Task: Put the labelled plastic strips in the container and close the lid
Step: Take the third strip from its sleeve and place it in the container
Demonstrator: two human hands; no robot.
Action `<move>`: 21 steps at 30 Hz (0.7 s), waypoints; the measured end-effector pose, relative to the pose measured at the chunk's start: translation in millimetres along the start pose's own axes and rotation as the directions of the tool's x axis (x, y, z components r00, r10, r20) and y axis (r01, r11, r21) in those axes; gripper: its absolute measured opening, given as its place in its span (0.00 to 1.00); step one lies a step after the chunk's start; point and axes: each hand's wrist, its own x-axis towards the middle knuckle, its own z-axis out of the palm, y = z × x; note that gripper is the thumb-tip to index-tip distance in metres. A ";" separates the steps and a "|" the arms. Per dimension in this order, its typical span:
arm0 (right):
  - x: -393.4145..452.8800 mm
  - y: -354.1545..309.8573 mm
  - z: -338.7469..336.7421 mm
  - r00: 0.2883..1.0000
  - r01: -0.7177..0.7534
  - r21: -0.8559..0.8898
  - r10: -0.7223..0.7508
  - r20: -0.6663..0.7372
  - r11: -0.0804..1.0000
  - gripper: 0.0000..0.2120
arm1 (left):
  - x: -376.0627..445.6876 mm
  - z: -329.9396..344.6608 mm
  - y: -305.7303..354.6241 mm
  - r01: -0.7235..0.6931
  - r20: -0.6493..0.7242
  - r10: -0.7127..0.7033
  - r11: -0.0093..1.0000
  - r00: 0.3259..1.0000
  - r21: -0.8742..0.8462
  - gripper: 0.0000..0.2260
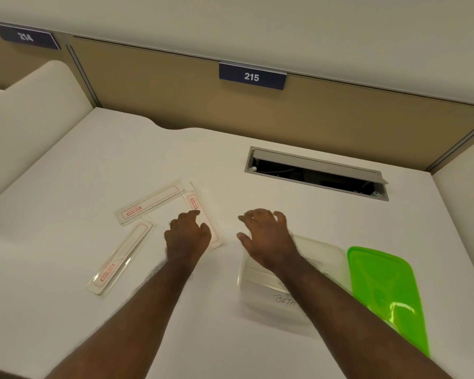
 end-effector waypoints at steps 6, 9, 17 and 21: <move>38.1 -31.7 31.1 0.963 0.123 -0.195 -0.070 0.259 0.973 0.21 | 13.3 15.1 -13.2 0.264 0.375 -0.137 0.913 0.917 -0.312 0.20; 48.1 -46.5 35.4 0.919 0.104 -0.216 -0.011 0.394 0.971 0.22 | 5.8 15.2 -9.7 0.409 0.507 -0.161 0.807 0.847 -0.425 0.21; 50.1 -63.4 37.0 0.853 0.040 -0.140 0.040 0.520 0.989 0.24 | 0.9 11.6 -8.4 0.497 0.614 -0.118 0.713 0.781 -0.495 0.13; 45.6 -66.2 21.5 0.891 0.012 0.008 -0.014 0.454 1.000 0.29 | 0.2 7.4 -11.0 0.401 0.478 -0.112 0.726 0.871 -0.559 0.09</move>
